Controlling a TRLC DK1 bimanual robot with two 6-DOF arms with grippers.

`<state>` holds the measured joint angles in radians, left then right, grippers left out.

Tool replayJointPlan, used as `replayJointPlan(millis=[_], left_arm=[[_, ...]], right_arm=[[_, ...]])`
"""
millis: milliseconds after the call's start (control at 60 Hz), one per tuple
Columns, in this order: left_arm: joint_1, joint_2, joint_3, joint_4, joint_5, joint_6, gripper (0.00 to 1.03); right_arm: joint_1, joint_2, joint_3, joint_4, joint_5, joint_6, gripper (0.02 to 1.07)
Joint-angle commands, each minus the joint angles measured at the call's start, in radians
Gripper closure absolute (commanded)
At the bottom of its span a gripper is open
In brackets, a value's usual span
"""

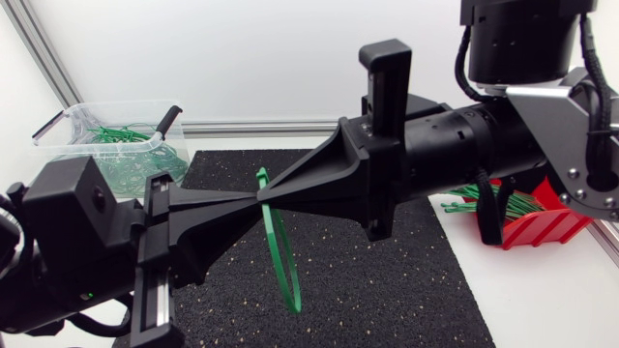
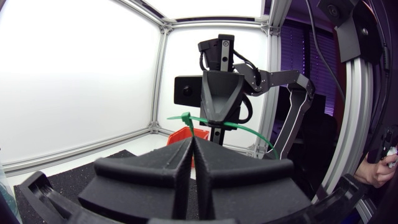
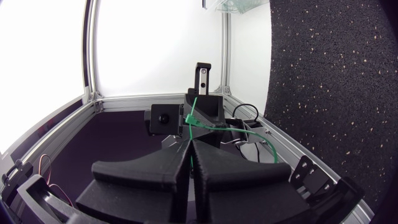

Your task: Take a green cable tie from the red box, thread the tail through the head to close it, then place it in the transparent bin on the left.

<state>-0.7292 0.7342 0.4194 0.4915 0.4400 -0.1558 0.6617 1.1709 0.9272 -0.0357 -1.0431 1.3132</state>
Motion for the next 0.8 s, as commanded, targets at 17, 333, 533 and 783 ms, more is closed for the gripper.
replayJointPlan(millis=[17,333,533,783], left_arm=[[-0.033,-0.025,-0.022,0.025,-0.015,0.022,1.0],[-0.035,-0.044,-0.027,0.016,-0.03,0.029,1.0],[-0.03,-0.048,-0.024,0.002,-0.03,0.039,1.0],[-0.027,-0.055,-0.016,-0.031,-0.03,0.068,1.0]], right_arm=[[0.012,0.03,-0.013,0.01,0.014,0.04,1.01],[-0.019,0.026,-0.004,0.007,0.017,0.04,0.76],[-0.022,0.007,-0.007,0.003,0.017,-0.011,0.43],[-0.068,-0.027,-0.007,0.003,0.025,-0.034,0.34]])
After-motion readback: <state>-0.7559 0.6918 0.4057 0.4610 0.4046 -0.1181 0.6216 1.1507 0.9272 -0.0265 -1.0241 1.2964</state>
